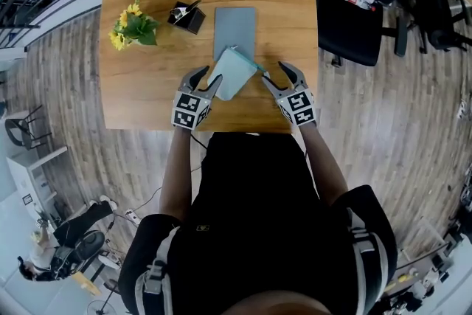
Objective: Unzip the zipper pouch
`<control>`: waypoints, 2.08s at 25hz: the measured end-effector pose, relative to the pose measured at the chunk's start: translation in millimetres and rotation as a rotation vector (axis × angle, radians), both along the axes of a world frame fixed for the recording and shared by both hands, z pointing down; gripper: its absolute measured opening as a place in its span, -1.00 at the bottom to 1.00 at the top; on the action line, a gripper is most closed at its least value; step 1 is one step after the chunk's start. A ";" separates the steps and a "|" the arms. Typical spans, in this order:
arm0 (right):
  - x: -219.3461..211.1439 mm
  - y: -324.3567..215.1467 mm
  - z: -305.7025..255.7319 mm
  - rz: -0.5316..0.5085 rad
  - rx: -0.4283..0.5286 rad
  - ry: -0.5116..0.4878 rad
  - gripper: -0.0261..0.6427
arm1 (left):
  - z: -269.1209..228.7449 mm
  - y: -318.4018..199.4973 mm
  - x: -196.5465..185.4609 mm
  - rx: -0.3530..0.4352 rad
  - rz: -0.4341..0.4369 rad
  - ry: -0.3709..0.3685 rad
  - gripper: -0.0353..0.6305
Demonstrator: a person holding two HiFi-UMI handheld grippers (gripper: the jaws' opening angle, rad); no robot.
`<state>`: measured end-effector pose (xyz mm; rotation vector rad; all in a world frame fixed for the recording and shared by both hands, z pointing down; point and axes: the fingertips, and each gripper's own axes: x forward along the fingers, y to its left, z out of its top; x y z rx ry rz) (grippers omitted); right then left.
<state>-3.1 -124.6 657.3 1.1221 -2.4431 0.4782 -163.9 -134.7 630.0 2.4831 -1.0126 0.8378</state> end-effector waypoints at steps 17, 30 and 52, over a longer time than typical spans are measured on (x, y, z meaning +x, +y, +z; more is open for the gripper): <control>-0.8 0.0 35.1 0.029 -0.092 0.021 -0.14 | 66.1 -25.4 4.7 -0.136 0.036 -0.008 -0.37; 14.0 -10.7 39.9 0.084 -0.113 0.026 -0.15 | 107.2 -63.0 18.6 -0.241 0.043 0.020 -0.38; 11.4 -6.8 37.0 0.099 -0.129 0.005 -0.23 | 122.3 -53.3 35.3 -0.426 0.103 0.115 -0.65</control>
